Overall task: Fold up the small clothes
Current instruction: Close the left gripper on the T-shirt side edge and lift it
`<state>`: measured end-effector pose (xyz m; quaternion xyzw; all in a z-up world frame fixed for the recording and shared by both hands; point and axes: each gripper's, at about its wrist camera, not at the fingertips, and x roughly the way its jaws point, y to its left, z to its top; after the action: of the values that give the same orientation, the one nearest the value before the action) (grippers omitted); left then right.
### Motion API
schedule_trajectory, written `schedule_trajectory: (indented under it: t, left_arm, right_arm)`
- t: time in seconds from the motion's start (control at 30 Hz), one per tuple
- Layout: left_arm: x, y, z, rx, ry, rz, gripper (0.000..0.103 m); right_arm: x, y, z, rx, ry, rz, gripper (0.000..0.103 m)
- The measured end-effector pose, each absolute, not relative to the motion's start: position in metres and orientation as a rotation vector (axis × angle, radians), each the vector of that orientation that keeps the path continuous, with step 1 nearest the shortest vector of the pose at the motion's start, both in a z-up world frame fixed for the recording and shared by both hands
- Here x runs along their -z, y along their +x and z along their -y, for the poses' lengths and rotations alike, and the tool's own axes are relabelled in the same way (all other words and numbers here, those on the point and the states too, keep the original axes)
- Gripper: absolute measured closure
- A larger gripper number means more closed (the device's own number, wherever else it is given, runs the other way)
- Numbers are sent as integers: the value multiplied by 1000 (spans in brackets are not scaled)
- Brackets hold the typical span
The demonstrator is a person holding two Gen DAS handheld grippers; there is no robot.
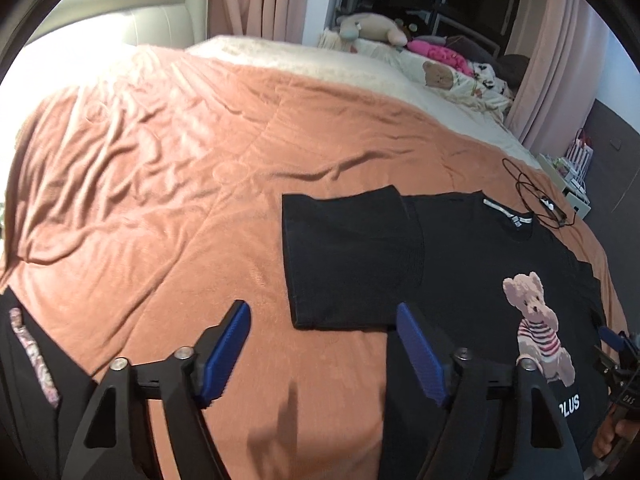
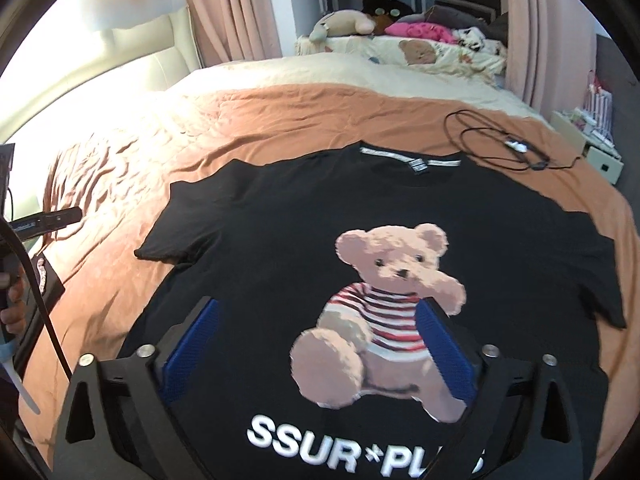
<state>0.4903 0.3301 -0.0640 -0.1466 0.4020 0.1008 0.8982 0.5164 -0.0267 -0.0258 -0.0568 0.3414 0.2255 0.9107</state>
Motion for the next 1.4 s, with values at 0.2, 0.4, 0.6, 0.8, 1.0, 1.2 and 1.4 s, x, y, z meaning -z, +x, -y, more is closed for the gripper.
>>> schedule_trajectory:
  t: [0.2, 0.4, 0.6, 0.8, 1.0, 1.2, 1.4]
  left_arm:
    - [89, 522, -347, -209, -341, -882, 33]
    - [114, 552, -360, -207, -381, -926, 35]
    - [139, 575, -370, -191, -454, -965, 42]
    - [158, 589, -380, -194, -512, -994, 53]
    - [173, 596, -385, -211, -521, -1012, 56]
    - [174, 600, -388, -248, -504, -1003, 78]
    - [159, 599, -385, -221, -497, -959, 98]
  right_arm:
    - [43, 553, 8, -473, -82, -747, 23]
    - [60, 582, -17, -510, -69, -797, 36]
    - [80, 616, -37, -550, -17, -858, 54]
    - [92, 645, -60, -583, 24, -915, 68]
    - [106, 668, -79, -596, 82, -957, 80]
    - [122, 684, -97, -609, 128, -997, 92]
    - [134, 701, -107, -623, 208, -1036, 98]
